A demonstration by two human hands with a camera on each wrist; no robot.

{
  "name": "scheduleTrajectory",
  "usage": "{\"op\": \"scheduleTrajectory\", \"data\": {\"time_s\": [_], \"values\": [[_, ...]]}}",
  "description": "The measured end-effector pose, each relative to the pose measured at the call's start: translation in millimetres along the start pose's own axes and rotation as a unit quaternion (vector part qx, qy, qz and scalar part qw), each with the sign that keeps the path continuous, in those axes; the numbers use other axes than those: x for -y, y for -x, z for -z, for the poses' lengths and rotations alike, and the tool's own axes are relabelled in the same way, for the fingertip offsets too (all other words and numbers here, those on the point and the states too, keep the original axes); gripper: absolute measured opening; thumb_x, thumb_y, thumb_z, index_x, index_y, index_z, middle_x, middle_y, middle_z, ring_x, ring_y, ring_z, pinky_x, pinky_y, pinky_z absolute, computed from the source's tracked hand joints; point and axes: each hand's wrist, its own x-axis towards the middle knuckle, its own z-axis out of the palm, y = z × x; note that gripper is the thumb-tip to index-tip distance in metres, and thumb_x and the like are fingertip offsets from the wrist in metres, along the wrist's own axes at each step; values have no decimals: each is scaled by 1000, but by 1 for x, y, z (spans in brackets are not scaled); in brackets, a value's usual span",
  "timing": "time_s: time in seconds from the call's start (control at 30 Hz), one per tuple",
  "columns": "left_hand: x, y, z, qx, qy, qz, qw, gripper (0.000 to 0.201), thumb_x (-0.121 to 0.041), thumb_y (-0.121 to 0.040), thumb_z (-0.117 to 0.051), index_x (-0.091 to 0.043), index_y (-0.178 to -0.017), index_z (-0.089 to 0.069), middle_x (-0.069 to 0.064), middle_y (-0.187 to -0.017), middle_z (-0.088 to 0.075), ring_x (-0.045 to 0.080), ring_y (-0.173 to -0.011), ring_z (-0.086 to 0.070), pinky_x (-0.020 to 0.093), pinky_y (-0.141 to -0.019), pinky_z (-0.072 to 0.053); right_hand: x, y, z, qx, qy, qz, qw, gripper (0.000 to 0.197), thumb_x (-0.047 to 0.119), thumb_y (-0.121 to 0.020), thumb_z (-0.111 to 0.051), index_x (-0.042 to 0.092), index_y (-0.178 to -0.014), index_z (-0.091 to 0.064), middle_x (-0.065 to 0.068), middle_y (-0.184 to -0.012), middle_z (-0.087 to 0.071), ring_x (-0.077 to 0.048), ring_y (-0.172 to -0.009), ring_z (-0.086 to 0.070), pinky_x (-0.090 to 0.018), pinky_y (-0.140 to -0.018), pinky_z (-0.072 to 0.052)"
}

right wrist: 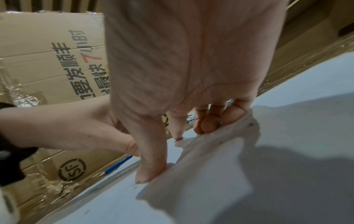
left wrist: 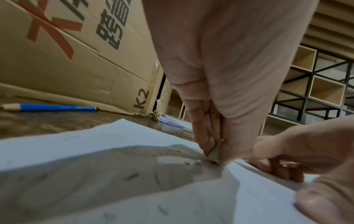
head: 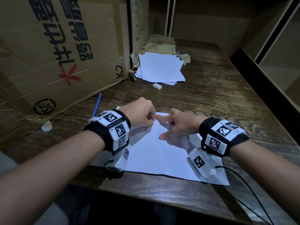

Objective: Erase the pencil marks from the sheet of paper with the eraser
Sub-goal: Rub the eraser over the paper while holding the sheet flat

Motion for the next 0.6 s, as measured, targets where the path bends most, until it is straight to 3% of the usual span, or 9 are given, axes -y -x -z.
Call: {"op": "scheduleTrajectory", "data": {"time_s": [0.17, 0.33, 0.5, 0.6], "values": [[0, 4, 4, 56, 11, -14, 998, 6, -17, -80, -76, -20, -84, -78, -12, -72, -71, 2, -71, -68, 28, -68, -59, -1, -1, -2, -3, -3, -7, 1000, 86, 68, -79, -67, 57, -151, -22, 7, -116, -33, -17, -116, -43, -38, -106, -42], [1, -2, 1, -4, 5, 9, 1000, 7, -15, -82, -72, -21, -83, -76, -8, -75, -69, 11, -75, -68, 34, -70, -60, 0, -1, -1, -5, 0, -8, 1000, 85, 67, -81, -67, 56, -152, -21, 6, -114, -32, -16, -112, -41, -36, -104, -41], [-1, 5, 3, 67, 31, -17, 997, 5, -17, -81, -76, -21, -84, -79, -12, -71, -72, -1, -70, -67, 24, -68, -58, -2, -3, -2, -1, -2, -11, 1000, 87, 68, -79, -68, 57, -152, -21, 6, -115, -32, -16, -114, -43, -39, -106, -43], [-4, -1, 2, 26, -4, -16, 1000, 8, -16, -83, -73, -21, -85, -78, -14, -72, -66, 7, -73, -68, 31, -71, -60, -1, -1, -1, 4, -3, -3, 1000, 83, 67, -80, -68, 60, -149, -22, 3, -115, -34, -17, -112, -45, -34, -97, -43]]}}
